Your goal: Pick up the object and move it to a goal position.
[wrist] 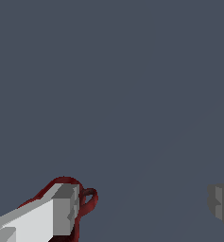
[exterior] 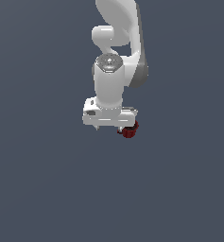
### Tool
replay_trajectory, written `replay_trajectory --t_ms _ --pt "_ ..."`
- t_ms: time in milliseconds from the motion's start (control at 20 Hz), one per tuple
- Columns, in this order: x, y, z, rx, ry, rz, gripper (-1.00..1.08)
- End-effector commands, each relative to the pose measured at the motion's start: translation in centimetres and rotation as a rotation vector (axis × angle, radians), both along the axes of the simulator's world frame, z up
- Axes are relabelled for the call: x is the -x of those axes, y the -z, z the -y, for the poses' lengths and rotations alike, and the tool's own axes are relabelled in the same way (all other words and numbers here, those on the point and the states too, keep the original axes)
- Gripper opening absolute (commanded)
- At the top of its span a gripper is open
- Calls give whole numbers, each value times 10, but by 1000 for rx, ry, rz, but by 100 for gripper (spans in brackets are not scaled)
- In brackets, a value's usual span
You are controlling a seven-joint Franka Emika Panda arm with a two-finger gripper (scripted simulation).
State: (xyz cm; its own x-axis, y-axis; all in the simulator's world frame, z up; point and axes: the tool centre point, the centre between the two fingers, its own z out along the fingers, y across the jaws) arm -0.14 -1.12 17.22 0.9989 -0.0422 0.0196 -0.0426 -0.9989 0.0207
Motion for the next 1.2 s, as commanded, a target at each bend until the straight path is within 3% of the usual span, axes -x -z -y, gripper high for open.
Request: replay_trajectory --t_ms 0,650,1150 --pt "0 0 0 0 0 0 28" --pt "4 7 -3 -22 8 -7 28" --pt "21 21 -28 -116 81 19 28"
